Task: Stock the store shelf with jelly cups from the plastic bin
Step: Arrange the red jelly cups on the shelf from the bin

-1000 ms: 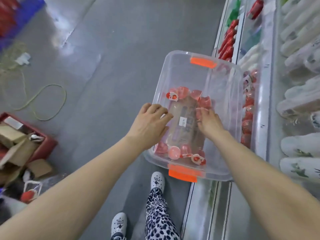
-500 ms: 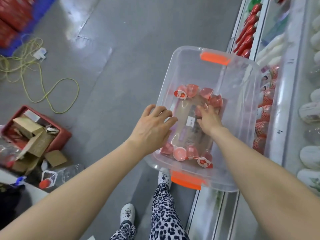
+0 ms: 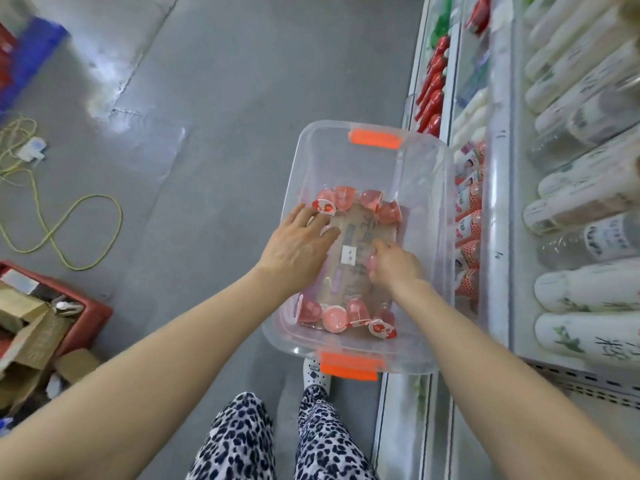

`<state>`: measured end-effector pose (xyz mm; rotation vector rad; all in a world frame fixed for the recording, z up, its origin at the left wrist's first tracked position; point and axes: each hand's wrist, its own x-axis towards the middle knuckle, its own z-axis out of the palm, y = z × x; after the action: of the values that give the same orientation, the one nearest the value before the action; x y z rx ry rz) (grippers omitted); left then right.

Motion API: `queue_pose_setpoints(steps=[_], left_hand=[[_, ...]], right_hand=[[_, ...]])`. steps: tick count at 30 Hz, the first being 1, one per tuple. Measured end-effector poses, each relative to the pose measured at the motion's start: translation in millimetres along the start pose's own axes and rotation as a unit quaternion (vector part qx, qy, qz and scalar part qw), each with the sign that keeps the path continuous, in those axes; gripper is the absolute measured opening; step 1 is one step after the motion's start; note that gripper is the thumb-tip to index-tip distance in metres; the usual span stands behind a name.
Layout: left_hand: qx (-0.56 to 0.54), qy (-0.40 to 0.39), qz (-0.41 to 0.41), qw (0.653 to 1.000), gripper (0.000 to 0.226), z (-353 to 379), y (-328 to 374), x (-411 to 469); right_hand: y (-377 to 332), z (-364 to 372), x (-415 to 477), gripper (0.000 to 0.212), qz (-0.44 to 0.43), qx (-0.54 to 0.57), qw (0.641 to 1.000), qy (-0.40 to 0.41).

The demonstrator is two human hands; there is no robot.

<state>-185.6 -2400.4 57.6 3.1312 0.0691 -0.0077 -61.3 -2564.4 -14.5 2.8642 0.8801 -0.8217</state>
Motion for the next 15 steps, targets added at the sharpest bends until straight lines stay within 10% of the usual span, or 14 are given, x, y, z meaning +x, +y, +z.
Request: queue_pose_setpoints(steps=[15], left_hand=[[-0.079, -0.22, 0.14, 0.962, 0.062, 81, -22, 192]], right_hand=[[-12, 5, -34, 0.034, 0.126, 0.091, 0.982, 0.107]])
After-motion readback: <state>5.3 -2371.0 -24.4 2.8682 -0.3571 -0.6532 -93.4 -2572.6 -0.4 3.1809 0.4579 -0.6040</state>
